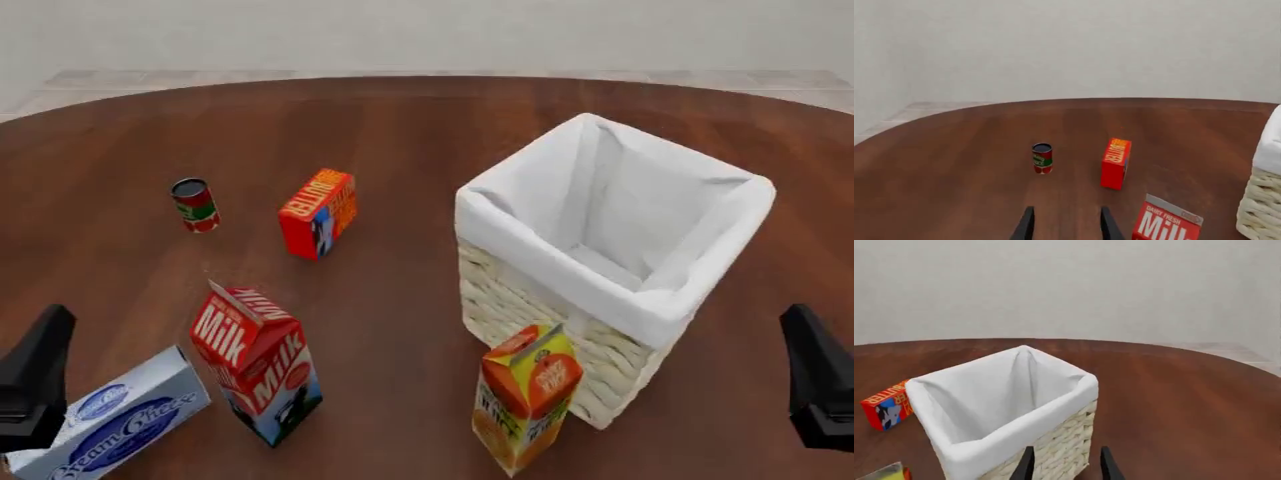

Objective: Pick up the orange juice, and put it in the basket.

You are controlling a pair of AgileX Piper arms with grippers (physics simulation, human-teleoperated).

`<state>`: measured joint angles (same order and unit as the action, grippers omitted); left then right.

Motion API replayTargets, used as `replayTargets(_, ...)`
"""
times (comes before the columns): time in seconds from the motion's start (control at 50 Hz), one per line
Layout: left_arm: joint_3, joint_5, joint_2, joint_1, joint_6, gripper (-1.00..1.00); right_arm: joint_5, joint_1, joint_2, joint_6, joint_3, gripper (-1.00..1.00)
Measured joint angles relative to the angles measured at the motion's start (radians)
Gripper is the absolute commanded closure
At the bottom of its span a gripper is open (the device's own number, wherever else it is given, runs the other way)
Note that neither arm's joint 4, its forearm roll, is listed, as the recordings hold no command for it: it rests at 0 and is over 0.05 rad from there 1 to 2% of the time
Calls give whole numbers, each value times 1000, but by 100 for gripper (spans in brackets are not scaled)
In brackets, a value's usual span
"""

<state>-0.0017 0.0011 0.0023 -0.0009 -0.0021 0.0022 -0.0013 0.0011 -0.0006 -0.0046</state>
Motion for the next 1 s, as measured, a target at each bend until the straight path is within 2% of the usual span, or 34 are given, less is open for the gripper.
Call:
replayTargets(0.3,-13,18,4,-8,-11,-100,10,-9,1,-2,-25,-100)
replayTargets(0.42,-47,64,7,-46,-27,-100,13,-11,1,-8,-34,-100)
replayTargets(0.52,-119,140,8,-127,-29,-100,20,-12,0,-14,-45,-100)
replayTargets(0.74,-319,289,69,-370,-46,-100,27,-9,0,-27,-58,-100)
replayTargets(0.86,-396,315,144,-503,-79,-100,27,-7,0,-31,-60,-100)
replayTargets(1.0,-436,295,250,-623,-105,-100,28,-6,0,-36,-62,-100)
